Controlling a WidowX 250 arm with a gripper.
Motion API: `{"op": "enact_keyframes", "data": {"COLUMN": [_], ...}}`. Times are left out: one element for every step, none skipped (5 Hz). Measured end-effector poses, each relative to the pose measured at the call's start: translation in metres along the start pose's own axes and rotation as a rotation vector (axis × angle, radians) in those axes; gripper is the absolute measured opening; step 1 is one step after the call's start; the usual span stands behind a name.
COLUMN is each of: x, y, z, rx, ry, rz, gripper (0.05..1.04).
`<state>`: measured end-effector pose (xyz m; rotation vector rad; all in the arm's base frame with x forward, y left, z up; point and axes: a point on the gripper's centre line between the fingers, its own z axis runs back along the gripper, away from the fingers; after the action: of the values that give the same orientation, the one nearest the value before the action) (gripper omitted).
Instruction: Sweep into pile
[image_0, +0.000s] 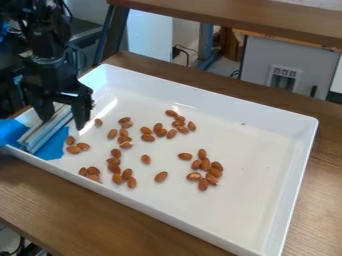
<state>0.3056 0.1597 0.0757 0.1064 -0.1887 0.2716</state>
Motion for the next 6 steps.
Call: {"op": "enact_keyframes", "data": {"x": [-0.004,-0.006,-0.014,-0.016,-0.007,-0.006], "y": [0.002,0.003,0.01,0.006,0.008,0.013], "z": [-0.001,-0.001,0.004,0.014,0.029,0.02], "rx": [0.01,0.02,-0.024,-0.078,-0.111,-0.09], "ry": [-0.007,-0.009,0.007,0.01,0.003,0.018], "rz": [-0.031,-0.038,-0.015,-0.002,0.0,0.01], "gripper": [1.001,1.001,1.0,1.0,1.0,1.0]}}
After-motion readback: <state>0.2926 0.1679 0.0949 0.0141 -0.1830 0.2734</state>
